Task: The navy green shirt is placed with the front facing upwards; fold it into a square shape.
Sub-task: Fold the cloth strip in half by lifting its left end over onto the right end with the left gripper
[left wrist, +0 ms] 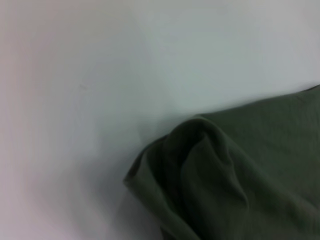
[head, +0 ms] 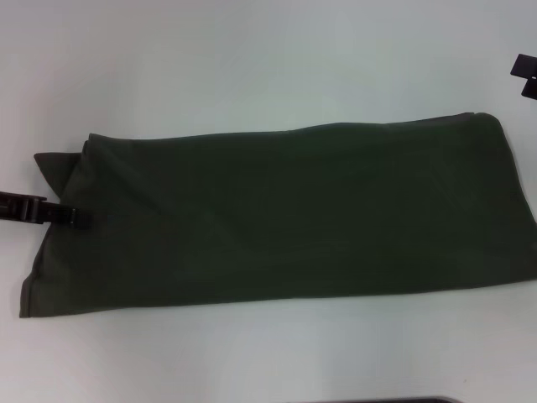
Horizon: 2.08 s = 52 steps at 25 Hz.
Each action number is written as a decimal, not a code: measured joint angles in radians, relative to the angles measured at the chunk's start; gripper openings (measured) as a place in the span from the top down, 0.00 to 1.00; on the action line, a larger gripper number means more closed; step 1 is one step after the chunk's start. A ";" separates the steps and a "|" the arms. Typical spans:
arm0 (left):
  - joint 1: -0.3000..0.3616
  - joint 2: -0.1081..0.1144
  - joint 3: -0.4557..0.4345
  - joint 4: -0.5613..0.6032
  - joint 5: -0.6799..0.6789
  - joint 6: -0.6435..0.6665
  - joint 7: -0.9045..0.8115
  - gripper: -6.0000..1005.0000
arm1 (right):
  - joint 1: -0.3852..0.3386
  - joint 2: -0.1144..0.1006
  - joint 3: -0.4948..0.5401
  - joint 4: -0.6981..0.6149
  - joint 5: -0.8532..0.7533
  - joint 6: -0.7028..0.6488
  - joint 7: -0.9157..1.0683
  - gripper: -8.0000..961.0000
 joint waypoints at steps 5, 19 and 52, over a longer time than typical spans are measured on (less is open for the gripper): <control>-0.002 0.003 -0.002 0.001 -0.003 0.006 -0.004 0.47 | 0.002 -0.001 0.000 0.000 0.000 0.000 -0.002 0.05; -0.008 0.003 0.008 -0.007 -0.005 0.009 -0.006 0.95 | -0.002 0.002 0.000 0.002 0.000 0.000 -0.008 0.05; 0.048 0.070 -0.120 0.040 -0.070 0.098 -0.009 0.94 | 0.011 0.032 -0.036 0.002 -0.006 -0.024 -0.036 0.05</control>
